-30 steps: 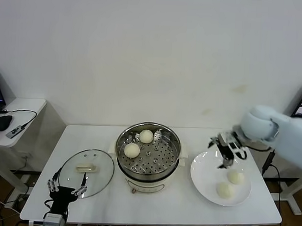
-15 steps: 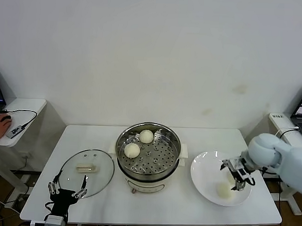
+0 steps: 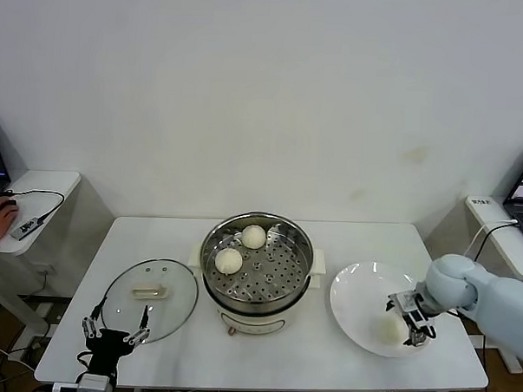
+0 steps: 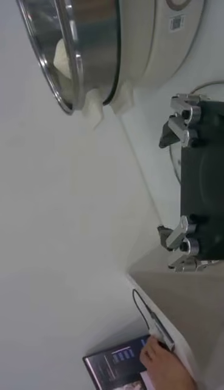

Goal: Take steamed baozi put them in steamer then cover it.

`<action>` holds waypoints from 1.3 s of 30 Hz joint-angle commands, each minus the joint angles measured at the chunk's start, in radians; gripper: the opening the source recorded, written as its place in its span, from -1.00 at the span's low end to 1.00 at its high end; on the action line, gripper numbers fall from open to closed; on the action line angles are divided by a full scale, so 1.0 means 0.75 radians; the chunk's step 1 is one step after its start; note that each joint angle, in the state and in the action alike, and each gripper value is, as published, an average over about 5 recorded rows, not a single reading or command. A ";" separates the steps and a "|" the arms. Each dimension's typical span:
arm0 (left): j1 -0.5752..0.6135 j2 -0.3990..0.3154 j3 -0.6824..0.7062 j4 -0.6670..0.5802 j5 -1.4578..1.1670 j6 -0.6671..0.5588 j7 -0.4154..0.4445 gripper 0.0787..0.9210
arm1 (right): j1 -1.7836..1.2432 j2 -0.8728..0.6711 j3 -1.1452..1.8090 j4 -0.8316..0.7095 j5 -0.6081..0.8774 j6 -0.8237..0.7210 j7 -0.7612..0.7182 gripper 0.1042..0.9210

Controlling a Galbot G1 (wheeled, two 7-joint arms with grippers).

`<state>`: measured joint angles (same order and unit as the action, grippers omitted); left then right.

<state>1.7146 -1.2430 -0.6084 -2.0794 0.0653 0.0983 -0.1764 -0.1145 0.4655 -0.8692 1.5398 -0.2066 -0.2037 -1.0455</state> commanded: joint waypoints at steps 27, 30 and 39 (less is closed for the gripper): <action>-0.005 0.001 0.006 -0.007 0.004 0.000 0.002 0.77 | 0.294 0.037 0.067 -0.117 0.126 -0.020 -0.060 0.02; -0.005 0.005 0.007 -0.010 0.003 0.000 0.002 0.77 | 0.407 0.029 0.053 -0.114 0.172 -0.024 -0.070 0.07; -0.013 0.021 0.009 -0.007 0.001 0.000 0.006 0.77 | 0.850 0.180 -0.186 -0.146 0.306 -0.030 -0.073 0.10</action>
<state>1.7043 -1.2280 -0.6024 -2.0864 0.0662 0.0984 -0.1719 0.2054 0.5206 -0.8800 1.4445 -0.0685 -0.2242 -1.0935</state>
